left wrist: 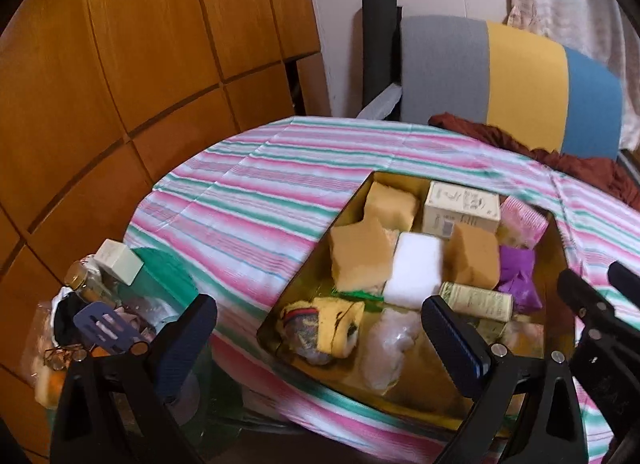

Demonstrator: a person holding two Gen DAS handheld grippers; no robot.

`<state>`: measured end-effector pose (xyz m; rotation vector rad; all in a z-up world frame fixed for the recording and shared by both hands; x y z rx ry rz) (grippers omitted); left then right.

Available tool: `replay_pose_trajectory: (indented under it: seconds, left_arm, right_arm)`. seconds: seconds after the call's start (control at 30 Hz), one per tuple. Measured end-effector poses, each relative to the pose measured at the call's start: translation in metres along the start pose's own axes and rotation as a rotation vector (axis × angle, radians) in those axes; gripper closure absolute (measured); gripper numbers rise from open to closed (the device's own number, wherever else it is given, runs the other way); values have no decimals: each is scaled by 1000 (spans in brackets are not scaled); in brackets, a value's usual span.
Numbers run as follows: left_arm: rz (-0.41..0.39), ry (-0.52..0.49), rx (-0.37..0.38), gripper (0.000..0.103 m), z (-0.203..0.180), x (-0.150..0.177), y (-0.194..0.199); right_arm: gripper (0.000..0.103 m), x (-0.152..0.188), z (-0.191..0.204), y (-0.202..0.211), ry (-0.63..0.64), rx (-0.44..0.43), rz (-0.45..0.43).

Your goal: Organize objects

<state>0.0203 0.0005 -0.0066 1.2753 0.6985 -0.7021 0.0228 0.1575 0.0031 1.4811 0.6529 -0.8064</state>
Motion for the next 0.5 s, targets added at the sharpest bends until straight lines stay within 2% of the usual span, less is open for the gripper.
replay_pose_trajectory:
  seconds: [0.2,0.3,0.4,0.5]
  left_arm:
    - [32,55,64,0,2,2,-2]
    - [11,53,45,0,3,2,1]
    - [-45,59,-13,0,5,1,8]
    - [-46,53,-6,0,5,-1,8]
  right_arm:
    - [37,1,1,0,6,6,-1]
    - [37,1,1,0,-1,0,-1]
    - [37,2,0,0,-3,0,-2]
    - [37,2,-1,0,-4,0,1]
Point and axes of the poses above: each gripper's, at about its wrist camera, not at the fingertips, and y roughly against the way its jaws point, z to its left, x to its underside, the point moved 3 cm from there along -y, roughly the way its jaws point, and after that the axes turned 7 degrees about -z, right-handed, at the moved point
